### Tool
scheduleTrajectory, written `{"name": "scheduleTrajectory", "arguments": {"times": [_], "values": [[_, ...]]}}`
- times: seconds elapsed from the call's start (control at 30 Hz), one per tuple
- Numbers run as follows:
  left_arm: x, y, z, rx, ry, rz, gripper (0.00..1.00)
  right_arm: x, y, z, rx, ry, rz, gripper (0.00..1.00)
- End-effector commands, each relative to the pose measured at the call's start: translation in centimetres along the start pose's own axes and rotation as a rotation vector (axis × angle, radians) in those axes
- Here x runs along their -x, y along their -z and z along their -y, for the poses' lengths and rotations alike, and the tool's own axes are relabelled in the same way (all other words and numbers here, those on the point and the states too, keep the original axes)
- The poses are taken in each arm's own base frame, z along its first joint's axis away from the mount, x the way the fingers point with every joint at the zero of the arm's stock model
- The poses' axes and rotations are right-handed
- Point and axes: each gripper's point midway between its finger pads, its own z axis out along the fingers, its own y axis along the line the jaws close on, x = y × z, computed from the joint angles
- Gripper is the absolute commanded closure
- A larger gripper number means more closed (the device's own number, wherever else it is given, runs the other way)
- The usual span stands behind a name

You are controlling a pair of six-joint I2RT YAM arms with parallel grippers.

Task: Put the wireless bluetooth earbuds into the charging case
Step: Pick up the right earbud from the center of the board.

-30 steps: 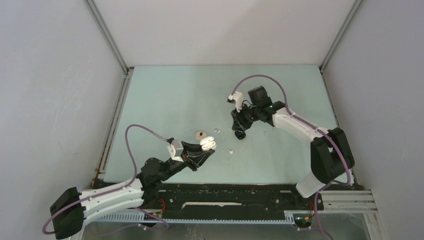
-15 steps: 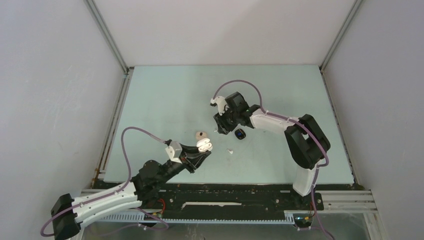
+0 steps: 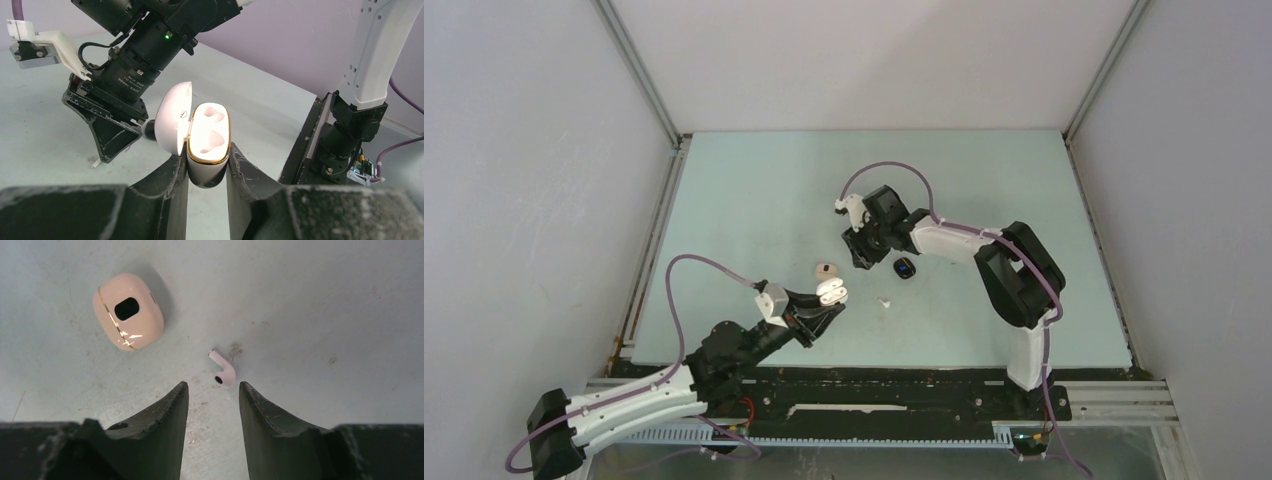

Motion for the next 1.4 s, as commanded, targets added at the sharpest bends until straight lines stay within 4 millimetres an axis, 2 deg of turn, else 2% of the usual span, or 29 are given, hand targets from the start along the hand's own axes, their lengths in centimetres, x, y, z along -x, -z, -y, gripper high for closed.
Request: {"name": "scheduleTrajectory", "arguments": {"times": [0.0,0.87,0.97,1.07,1.2,1.37], "values": [[1.7,-0.2,0.2,0.003,-0.009,0.043,1.00,2.1,-0.7,0.2,-0.021,0.024,0.042,0.56],[1.4,-0.2,0.3,-0.003,-0.003,0.033,1.00,0.3,-2.4,1.0,-0.055,0.040,-0.020,0.69],[1.3,-0.3,0.4,-0.004,-0.004,0.030,1.00,0.3,-2.4,1.2,-0.059,0.044,-0.021,0.72],[1.2,-0.3,0.4,-0.005,-0.006,0.026,1.00,0.3,-2.3,1.2,-0.058,0.056,-0.023,0.81],[1.0,-0.3,0.2,0.003,-0.008,0.024,1.00,0.7,-0.5,1.0,-0.064,0.089,-0.027,0.89],[0.1,-0.4,-0.3,0.024,-0.024,0.004,0.99,1.7,4.4,1.7,-0.111,0.191,0.002,0.96]]}}
